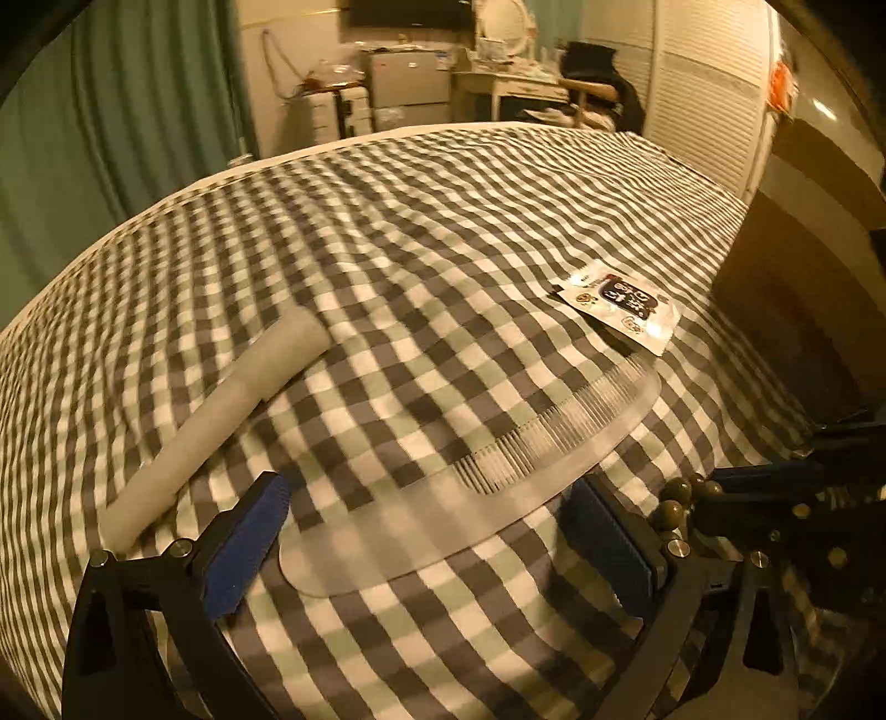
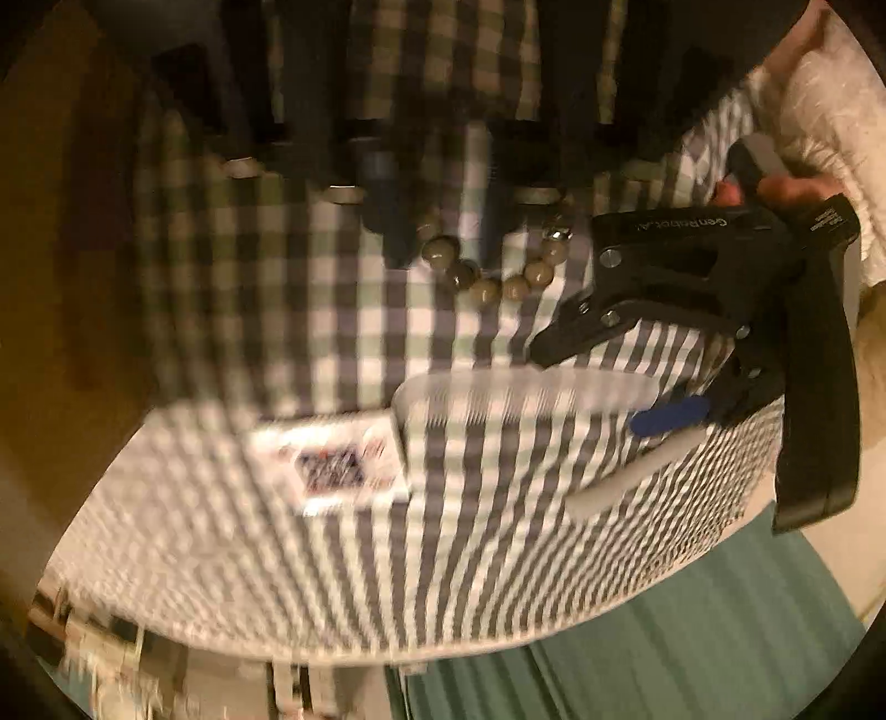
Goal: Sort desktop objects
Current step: 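Grasp the clear comb with the left tool while the right tool lifts the bead bracelet, then carry the comb and bracelet into the cardboard box and release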
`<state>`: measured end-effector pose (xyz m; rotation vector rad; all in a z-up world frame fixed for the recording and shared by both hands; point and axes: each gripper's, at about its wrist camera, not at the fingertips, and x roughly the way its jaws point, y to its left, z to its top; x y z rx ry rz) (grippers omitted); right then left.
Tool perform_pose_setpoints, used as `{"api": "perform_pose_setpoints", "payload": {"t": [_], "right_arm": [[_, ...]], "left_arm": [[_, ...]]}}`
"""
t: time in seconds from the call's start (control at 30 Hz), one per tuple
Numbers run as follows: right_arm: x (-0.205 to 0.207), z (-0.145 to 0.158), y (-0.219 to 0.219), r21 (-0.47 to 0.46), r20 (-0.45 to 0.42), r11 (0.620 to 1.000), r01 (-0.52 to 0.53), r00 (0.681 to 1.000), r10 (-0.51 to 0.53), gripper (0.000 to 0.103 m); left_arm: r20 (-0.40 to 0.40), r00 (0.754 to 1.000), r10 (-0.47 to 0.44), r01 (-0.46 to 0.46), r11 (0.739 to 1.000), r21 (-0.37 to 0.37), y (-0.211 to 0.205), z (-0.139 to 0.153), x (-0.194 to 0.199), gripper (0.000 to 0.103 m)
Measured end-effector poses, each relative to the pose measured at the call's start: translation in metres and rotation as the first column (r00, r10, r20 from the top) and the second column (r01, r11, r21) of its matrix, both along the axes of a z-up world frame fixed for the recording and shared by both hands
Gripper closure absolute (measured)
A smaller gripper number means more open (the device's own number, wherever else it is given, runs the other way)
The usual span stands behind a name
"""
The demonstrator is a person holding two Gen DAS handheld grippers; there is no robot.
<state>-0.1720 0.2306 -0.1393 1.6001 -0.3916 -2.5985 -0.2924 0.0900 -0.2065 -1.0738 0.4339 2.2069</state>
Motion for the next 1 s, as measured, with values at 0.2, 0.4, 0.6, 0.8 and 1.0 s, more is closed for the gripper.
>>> {"api": "perform_pose_setpoints", "payload": {"t": [0.2,0.4,0.6,0.8,1.0], "right_arm": [[0.008,0.008,0.005,-0.025,-0.019,0.999,0.028,0.999,-0.029,0.092],[0.028,0.026,0.005,-0.026,-0.048,0.999,0.032,0.998,-0.033,0.092],[0.039,0.043,-0.003,-0.009,-0.087,1.000,0.008,0.996,-0.009,0.092],[0.048,0.049,-0.003,-0.038,-0.095,0.999,0.005,0.995,-0.009,0.092],[0.042,0.052,-0.001,-0.077,-0.121,0.997,-0.002,0.993,-0.007,0.092]], "left_arm": [[-0.028,0.996,-0.081,0.081,0.997,0.005,-0.010,0.009,0.033,0.078],[0.079,0.997,0.009,-0.011,1.000,0.022,-0.038,0.009,0.078,0.095],[0.178,0.979,0.098,-0.103,0.995,0.019,-0.050,0.015,0.099,0.097],[0.171,0.977,0.130,-0.134,0.991,0.014,-0.040,0.018,0.095,0.097],[0.150,0.972,0.180,-0.196,0.976,0.099,-0.034,0.023,0.089,0.098]]}}
